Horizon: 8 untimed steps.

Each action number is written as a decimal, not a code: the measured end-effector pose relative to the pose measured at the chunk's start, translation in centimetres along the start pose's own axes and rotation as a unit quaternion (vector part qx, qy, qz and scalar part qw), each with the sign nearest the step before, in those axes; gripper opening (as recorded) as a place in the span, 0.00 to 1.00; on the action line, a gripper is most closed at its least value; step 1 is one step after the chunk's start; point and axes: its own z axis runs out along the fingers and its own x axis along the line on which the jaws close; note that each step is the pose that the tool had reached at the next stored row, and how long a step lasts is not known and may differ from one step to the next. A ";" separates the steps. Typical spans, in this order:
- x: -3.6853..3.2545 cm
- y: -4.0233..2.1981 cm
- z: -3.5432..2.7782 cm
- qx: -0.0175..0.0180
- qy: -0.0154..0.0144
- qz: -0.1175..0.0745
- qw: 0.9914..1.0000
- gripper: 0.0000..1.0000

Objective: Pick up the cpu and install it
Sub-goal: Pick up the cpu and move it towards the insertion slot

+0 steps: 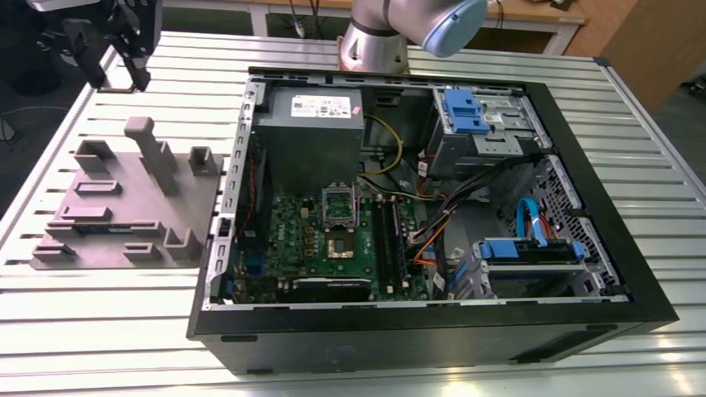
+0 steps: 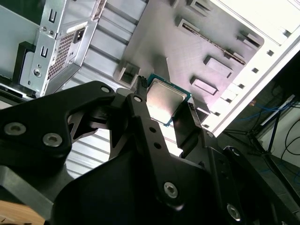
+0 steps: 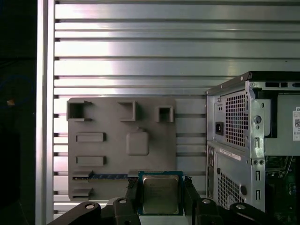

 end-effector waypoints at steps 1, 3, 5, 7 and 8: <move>-0.13 0.00 0.00 0.000 0.000 0.000 1.000 0.47; -0.41 0.01 0.00 0.000 0.000 0.000 1.000 0.47; -0.65 0.01 0.01 0.000 0.000 0.000 1.000 0.47; -0.93 0.02 0.01 0.000 0.000 0.000 1.000 0.47; -1.08 0.02 0.01 0.000 0.000 0.000 1.000 0.47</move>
